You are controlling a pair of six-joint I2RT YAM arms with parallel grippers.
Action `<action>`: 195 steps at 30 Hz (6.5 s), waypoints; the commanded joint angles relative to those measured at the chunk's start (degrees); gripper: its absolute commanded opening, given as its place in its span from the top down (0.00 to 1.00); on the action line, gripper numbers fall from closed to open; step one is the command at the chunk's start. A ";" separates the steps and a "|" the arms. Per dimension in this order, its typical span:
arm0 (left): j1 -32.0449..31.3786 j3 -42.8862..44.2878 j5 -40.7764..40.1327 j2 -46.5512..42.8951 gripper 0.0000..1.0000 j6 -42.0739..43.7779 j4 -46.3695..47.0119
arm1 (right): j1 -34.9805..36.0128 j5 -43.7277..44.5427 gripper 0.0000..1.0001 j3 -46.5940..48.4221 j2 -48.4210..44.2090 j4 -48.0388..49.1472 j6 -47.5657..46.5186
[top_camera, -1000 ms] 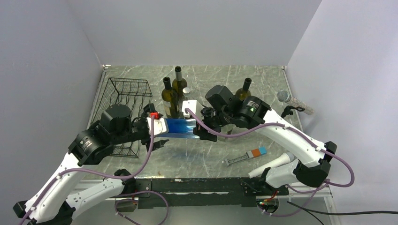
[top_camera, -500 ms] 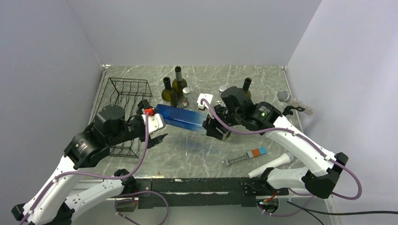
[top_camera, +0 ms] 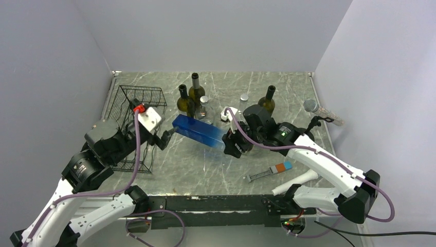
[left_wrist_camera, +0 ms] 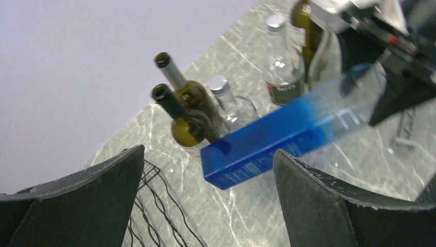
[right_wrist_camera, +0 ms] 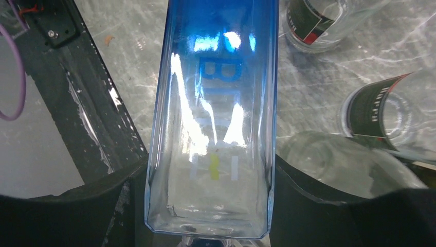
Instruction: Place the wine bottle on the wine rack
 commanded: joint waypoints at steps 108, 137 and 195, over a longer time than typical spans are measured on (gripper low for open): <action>0.07 9.66 -36.42 -4.17 0.01 -28.99 -0.60 | 19.99 -7.25 1.00 -3.35 36.90 83.42 27.18; 0.05 9.81 -35.05 -2.72 0.01 -29.41 -1.79 | 21.95 -8.18 1.00 23.19 57.52 73.25 28.01; 0.09 12.27 -32.42 -6.79 0.01 -30.75 -2.92 | 23.15 8.06 0.08 18.95 37.85 47.81 21.84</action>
